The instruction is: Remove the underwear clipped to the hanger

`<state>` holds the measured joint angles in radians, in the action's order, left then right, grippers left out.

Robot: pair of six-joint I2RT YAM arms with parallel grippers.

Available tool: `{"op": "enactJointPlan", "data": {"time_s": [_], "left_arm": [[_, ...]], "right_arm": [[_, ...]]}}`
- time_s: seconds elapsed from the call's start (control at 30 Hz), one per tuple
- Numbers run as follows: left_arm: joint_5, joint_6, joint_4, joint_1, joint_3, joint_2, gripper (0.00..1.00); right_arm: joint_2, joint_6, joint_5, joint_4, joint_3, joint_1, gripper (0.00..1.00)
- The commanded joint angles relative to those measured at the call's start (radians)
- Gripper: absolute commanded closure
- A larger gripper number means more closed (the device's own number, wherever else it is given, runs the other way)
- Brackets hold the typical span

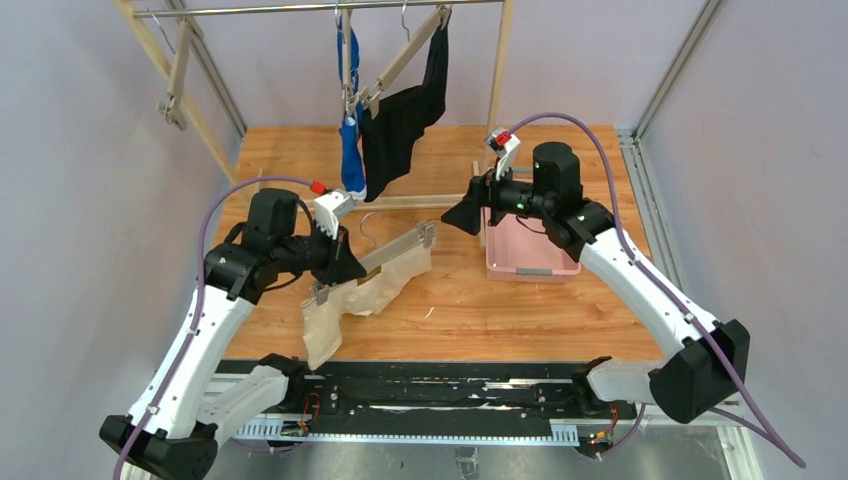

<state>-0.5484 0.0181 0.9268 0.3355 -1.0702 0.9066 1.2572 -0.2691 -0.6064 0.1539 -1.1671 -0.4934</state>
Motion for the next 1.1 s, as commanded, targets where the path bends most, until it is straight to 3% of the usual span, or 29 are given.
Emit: {"op": "enactJointPlan", "data": {"time_s": [0.0, 0.13, 0.37, 0.57, 0.77, 0.87, 0.93, 0.97, 1.03, 1.07], "left_arm": [[-0.141, 0.032, -0.091, 0.007, -0.086, 0.008, 1.00], [-0.243, 0.032, -0.111, 0.007, -0.135, 0.039, 1.00], [-0.236, 0.026, -0.112, 0.008, -0.151, 0.042, 1.00], [-0.213, 0.005, -0.136, 0.008, -0.140, 0.038, 1.00], [-0.220, -0.023, -0.186, 0.008, -0.148, 0.037, 1.00], [-0.217, -0.033, -0.200, 0.008, -0.151, 0.040, 1.00], [-0.217, -0.038, -0.202, 0.008, -0.148, 0.041, 1.00], [-0.217, -0.039, -0.202, 0.007, -0.147, 0.041, 1.00], [-0.214, -0.041, -0.202, 0.008, -0.142, 0.037, 1.00], [-0.213, -0.042, -0.203, 0.007, -0.139, 0.035, 1.00]], "right_arm": [[0.046, 0.046, -0.227, -0.077, -0.038, -0.014, 0.16], [0.066, 0.082, -0.259, -0.085, -0.054, -0.013, 0.16], [0.080, 0.083, -0.276, -0.104, -0.088, -0.011, 0.16], [0.109, 0.035, -0.316, -0.144, -0.089, -0.011, 0.36], [0.100, 0.034, -0.343, -0.147, -0.060, -0.011, 0.29], [0.089, 0.037, -0.342, -0.143, -0.050, -0.011, 0.30], [0.079, 0.044, -0.340, -0.136, -0.050, -0.010, 0.43], [0.074, 0.049, -0.339, -0.132, -0.052, -0.010, 0.56], [0.066, 0.057, -0.329, -0.115, -0.056, -0.008, 0.93], [0.062, 0.061, -0.320, -0.111, -0.057, -0.008, 0.99]]}}
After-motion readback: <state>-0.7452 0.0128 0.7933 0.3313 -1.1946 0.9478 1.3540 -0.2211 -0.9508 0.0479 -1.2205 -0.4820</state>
